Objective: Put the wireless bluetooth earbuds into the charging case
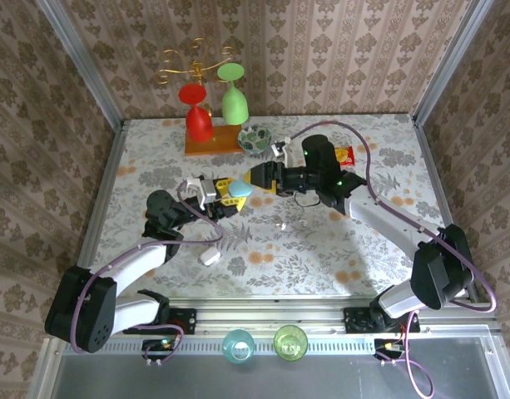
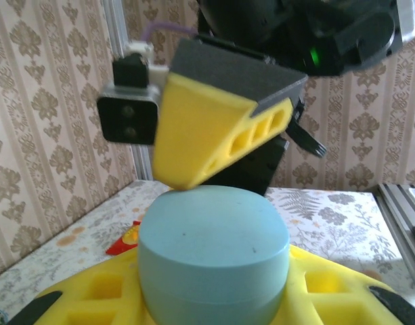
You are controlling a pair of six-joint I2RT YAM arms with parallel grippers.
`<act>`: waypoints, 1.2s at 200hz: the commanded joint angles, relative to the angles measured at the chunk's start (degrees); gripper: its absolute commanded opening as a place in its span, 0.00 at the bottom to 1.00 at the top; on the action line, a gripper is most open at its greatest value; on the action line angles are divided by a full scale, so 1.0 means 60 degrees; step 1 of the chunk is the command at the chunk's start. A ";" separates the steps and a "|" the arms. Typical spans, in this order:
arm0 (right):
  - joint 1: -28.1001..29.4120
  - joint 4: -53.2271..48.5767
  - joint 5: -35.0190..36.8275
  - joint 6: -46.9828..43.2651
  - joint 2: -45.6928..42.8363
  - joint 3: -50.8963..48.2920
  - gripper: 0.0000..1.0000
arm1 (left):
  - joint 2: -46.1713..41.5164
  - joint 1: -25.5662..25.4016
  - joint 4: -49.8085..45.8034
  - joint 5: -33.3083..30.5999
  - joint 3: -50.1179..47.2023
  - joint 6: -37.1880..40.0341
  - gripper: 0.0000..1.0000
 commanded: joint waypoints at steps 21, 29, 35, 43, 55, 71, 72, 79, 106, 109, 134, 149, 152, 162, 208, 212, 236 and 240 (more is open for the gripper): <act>0.0036 0.4207 -0.1697 0.3326 0.0381 -0.0975 0.70 | -0.0085 0.0058 0.0818 -0.0771 0.0036 -0.0067 0.26; 0.0055 0.4594 -0.1763 0.3597 0.0464 -0.1090 0.67 | -0.0085 0.0054 0.0817 -0.0869 0.0028 -0.0043 0.26; 0.0059 0.4869 -0.1768 0.3789 0.0536 -0.1165 0.63 | -0.0083 0.0063 0.0791 -0.0912 0.0022 -0.0010 0.26; 0.0080 0.5235 -0.1823 0.4046 0.0662 -0.1263 0.56 | -0.0070 0.0063 0.0765 -0.0999 0.0030 0.0032 0.26; 0.0113 0.5990 -0.1897 0.4533 0.0832 -0.1403 0.51 | -0.0070 0.0083 0.0700 -0.1113 0.0032 0.0092 0.26; 0.0132 0.6742 -0.1926 0.5087 0.1026 -0.1500 0.45 | -0.0051 0.0086 0.0668 -0.1090 0.0050 0.0094 0.26; 0.0139 0.6763 -0.1926 0.5112 0.1036 -0.1495 0.45 | -0.0053 0.0084 0.0654 -0.1080 0.0050 0.0087 0.26; 0.0132 0.6848 -0.1910 0.5203 0.1095 -0.1496 0.41 | -0.0048 0.0061 0.0669 -0.1041 0.0064 0.0053 0.26; 0.0147 0.7078 -0.1860 0.5476 0.1299 -0.1486 0.30 | -0.0026 0.0039 0.0710 -0.0939 0.0050 -0.0007 0.27; 0.0147 0.7143 -0.1867 0.5518 0.1320 -0.1483 0.29 | -0.0030 0.0039 0.0693 -0.0944 0.0043 -0.0007 0.27; 0.0146 0.7435 -0.1844 0.5750 0.1437 -0.1494 0.22 | -0.0084 0.0038 0.0656 -0.1022 -0.0016 0.0073 0.29; 0.0132 0.7431 -0.1785 0.5766 0.1443 -0.1504 0.20 | -0.0099 0.0039 0.0591 -0.1102 -0.0045 0.0165 0.34; 0.0132 0.7429 -0.1771 0.5772 0.1445 -0.1503 0.20 | -0.0100 0.0050 0.0565 -0.1118 -0.0051 0.0175 0.35; 0.0104 0.7412 -0.1715 0.5768 0.1454 -0.1491 0.20 | -0.0100 0.0044 0.0500 -0.1146 -0.0067 0.0232 0.37; -0.0069 0.7240 -0.1521 0.5652 0.1450 -0.1534 0.19 | -0.0143 0.0053 0.0455 -0.1245 -0.0141 0.0249 0.83; -0.0107 0.7179 -0.1496 0.5600 0.1451 -0.1529 0.19 | -0.0168 0.0053 0.0452 -0.1263 -0.0154 0.0251 0.86; -0.0358 0.6389 -0.1261 0.4917 0.1438 -0.1557 0.19 | -0.0342 0.0093 0.0378 -0.1494 -0.0318 0.0338 1.00; -0.0411 0.6200 -0.1204 0.4732 0.1444 -0.1557 0.19 | -0.0386 0.0097 0.0330 -0.1553 -0.0354 0.0367 1.00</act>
